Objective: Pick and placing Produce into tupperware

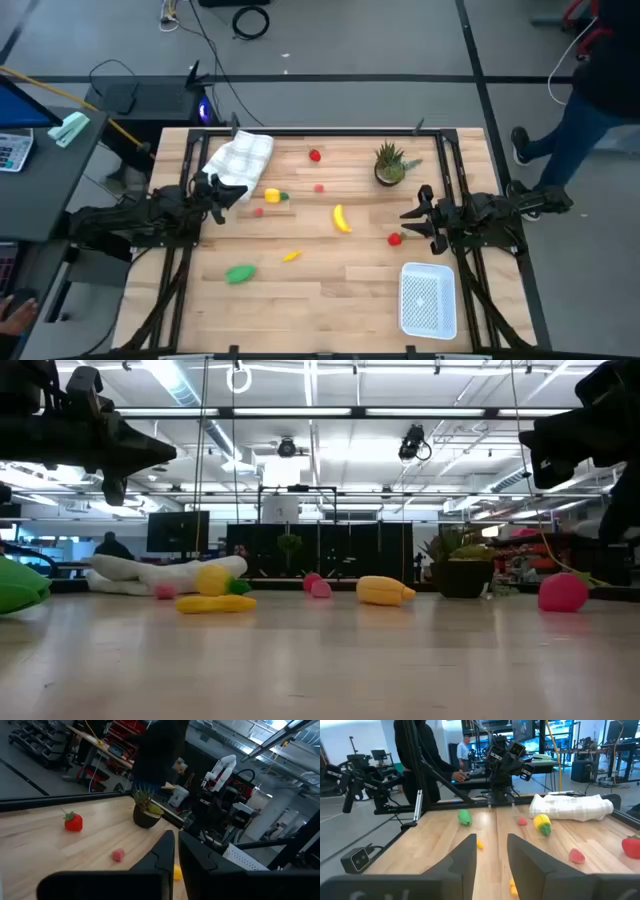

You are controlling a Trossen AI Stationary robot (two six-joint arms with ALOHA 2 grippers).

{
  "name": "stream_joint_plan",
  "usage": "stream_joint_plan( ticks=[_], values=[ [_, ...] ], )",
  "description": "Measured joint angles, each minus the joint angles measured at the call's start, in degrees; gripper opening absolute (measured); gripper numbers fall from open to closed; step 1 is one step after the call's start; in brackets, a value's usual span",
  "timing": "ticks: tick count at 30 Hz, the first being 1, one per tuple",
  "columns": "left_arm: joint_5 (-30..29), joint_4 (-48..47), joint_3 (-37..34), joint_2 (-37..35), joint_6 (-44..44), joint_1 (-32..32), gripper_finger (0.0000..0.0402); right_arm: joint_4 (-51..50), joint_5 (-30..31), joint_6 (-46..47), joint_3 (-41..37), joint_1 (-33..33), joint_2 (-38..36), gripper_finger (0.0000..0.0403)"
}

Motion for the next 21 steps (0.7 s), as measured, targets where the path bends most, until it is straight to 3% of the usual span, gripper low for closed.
stream_joint_plan(
  ticks=[21],
  values=[
    [0.0,0.0,0.0,-0.01,0.0,0.0,0.003,-0.01,-0.01,0.0,0.01,0.0,-0.02,0.0117]
  ],
)
